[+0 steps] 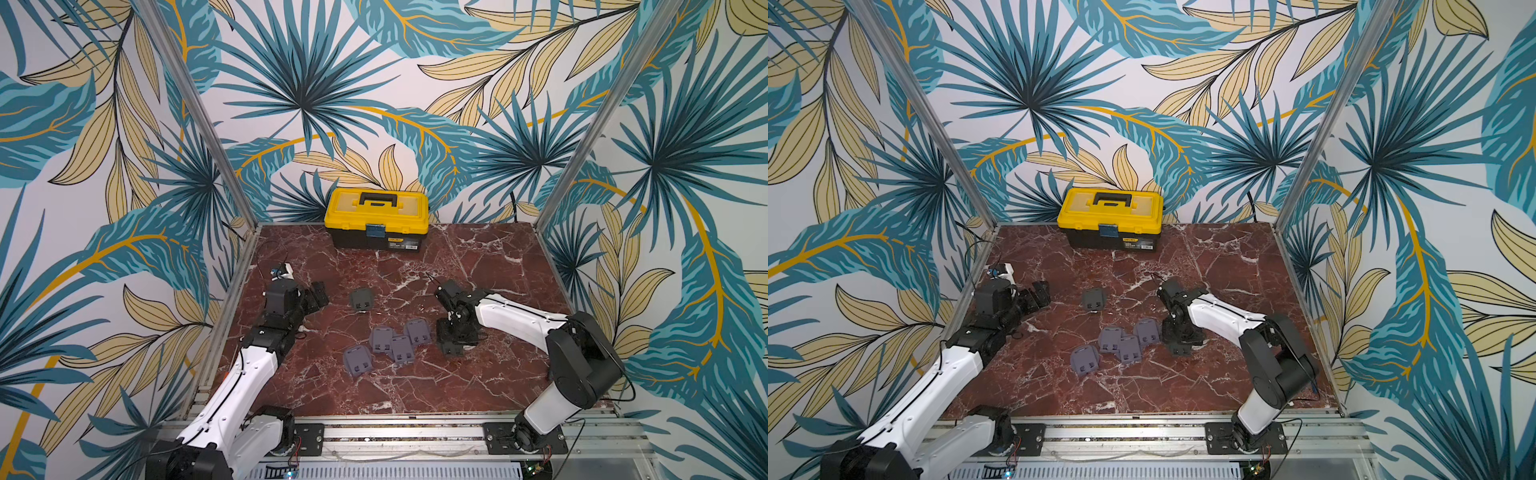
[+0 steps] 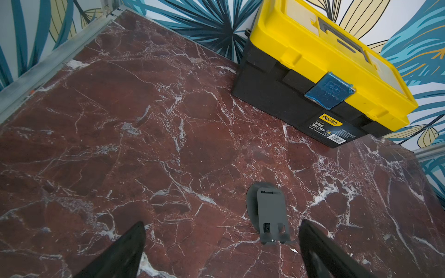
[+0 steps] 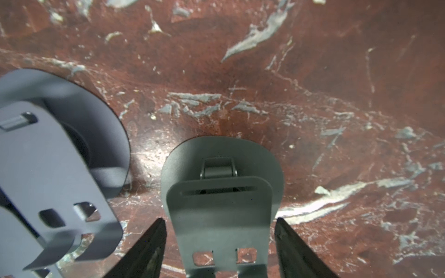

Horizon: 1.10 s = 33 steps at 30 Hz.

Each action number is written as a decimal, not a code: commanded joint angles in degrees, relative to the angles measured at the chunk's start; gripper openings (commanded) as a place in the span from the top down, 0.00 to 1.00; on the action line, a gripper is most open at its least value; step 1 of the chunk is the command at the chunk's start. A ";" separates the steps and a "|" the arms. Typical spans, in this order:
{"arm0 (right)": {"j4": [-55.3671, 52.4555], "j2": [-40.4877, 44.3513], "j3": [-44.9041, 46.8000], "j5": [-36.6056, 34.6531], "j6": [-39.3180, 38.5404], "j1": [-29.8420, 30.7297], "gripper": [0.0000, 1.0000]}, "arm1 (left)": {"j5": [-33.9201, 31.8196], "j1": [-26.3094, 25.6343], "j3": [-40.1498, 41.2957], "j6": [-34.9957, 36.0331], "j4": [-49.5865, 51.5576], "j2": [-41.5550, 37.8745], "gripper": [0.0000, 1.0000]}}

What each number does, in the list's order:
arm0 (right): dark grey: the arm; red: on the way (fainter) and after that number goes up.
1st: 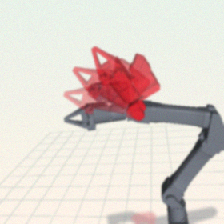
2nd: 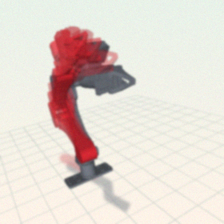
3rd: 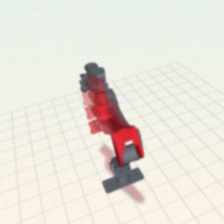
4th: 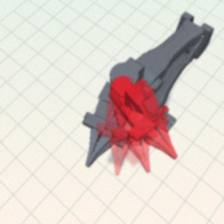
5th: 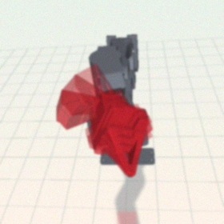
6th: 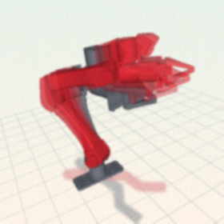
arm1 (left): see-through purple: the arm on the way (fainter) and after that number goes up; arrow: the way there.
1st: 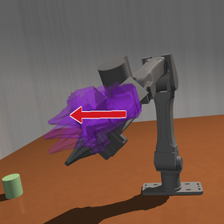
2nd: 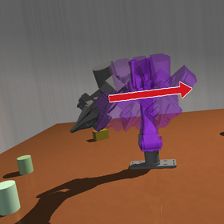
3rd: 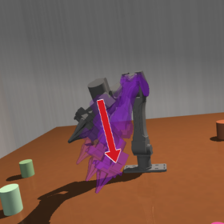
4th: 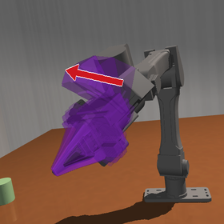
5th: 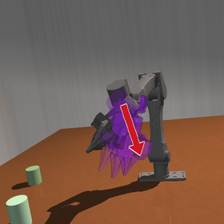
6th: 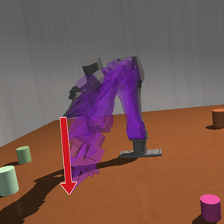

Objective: Open the phone stand
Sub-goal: Pick up the phone stand at the center of the board.

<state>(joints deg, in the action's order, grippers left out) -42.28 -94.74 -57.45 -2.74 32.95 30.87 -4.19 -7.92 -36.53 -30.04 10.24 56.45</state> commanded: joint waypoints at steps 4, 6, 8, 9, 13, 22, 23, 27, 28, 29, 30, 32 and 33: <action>-1.02 -1.95 -0.73 -0.73 -0.95 0.39 0.28 | 0.14 -0.25 -1.85 0.16 0.48 0.33 0.01; -0.91 -2.53 -0.91 -0.82 -1.16 0.40 0.28 | 0.23 -0.25 -1.87 0.16 0.48 0.33 0.01; -0.88 -2.89 -0.92 -1.02 -1.20 0.39 0.28 | 0.17 -0.25 -1.96 0.23 0.48 0.35 0.01; -0.87 -3.04 -0.91 -0.97 -1.21 0.38 0.29 | 0.14 -0.25 -2.04 0.25 0.57 0.38 0.01; -1.01 -3.37 -1.00 -0.98 -1.22 0.39 0.36 | 0.05 -0.25 -2.13 0.25 0.66 0.64 0.01; -1.96 -2.14 -1.08 -1.76 -1.34 0.26 0.51 | 0.49 -0.25 -2.35 -0.46 0.83 2.83 0.00; -2.01 -1.78 -1.00 -1.73 -1.45 0.30 0.53 | 2.45 -0.25 -2.61 -0.41 0.83 3.64 0.01; -2.80 -0.17 -1.15 -1.58 -1.90 0.24 0.58 | 6.47 -0.34 -4.59 -0.74 1.04 8.07 0.01; -3.09 0.20 -1.33 -1.48 -2.08 0.24 0.58 | 7.59 -0.34 -5.14 -1.02 1.31 9.04 0.01; -3.32 0.70 -1.56 -1.23 -2.36 0.16 0.59 | 9.21 -0.46 -5.83 -1.28 1.47 10.09 0.01; -3.56 1.23 -1.76 -1.05 -2.61 0.16 0.60 | 10.28 -0.87 -6.36 -1.57 1.45 11.11 0.01; -4.12 2.34 -2.18 -0.43 -3.07 -0.05 0.60 | 10.86 -2.53 -7.09 -2.18 1.45 12.43 0.01; -4.34 2.94 -2.36 0.19 -3.31 -0.24 0.61 | 10.85 -3.92 -7.44 -2.57 1.37 13.08 0.01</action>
<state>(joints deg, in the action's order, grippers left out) -44.34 -94.50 -58.19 -3.25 30.81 30.83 3.51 -9.58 -42.13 -31.48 11.05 68.60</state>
